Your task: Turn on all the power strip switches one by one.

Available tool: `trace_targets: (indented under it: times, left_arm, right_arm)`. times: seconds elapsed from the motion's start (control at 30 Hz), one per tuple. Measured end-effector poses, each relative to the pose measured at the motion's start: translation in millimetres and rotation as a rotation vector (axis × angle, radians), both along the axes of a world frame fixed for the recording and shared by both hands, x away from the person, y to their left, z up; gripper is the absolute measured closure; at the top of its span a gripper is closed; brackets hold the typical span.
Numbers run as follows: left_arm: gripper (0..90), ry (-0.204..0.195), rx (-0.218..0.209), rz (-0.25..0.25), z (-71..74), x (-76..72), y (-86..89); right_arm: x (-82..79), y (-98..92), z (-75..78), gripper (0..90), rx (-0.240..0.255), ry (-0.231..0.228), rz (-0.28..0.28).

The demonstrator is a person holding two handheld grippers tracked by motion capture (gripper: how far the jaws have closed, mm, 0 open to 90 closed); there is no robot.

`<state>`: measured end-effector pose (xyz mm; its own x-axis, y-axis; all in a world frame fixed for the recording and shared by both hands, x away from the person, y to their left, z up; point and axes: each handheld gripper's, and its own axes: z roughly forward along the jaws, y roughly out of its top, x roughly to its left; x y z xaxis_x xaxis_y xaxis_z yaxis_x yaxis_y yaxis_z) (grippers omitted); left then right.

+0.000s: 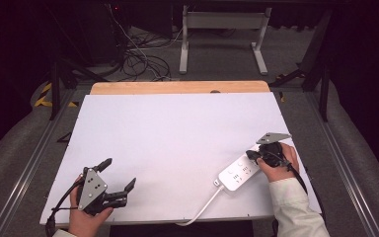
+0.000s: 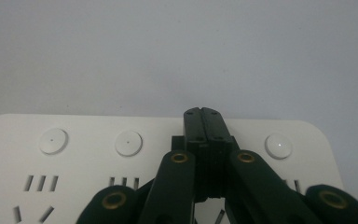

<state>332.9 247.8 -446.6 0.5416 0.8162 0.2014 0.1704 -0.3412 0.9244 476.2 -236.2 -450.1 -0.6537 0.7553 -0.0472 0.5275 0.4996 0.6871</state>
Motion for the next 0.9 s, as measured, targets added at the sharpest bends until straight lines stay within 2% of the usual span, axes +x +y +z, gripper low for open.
trace_targets:
  times: [0.27, 0.5, 0.73, 0.9]
  left_arm:
    - [10.3, 0.000, -0.005, -0.002, 0.0, -0.3, -0.2]
    - [10.2, 0.001, -0.006, -0.003, 0.0, -0.7, -0.5]
    - [10.3, 0.001, -0.005, -0.002, 0.0, -0.9, -0.6]
    - [10.3, 0.001, -0.003, -0.003, 0.1, -0.9, -0.3]
  right_arm:
    - [0.0, 0.7, -1.4, 90.0, 0.004, 0.003, -0.008]
    - [-1.2, 5.7, -0.9, 90.0, -0.042, -0.005, -0.007]
    - [-0.8, 6.1, -1.6, 90.0, -0.047, 0.000, -0.013]
    - [0.6, 4.3, -2.1, 90.0, -0.021, 0.020, -0.029]
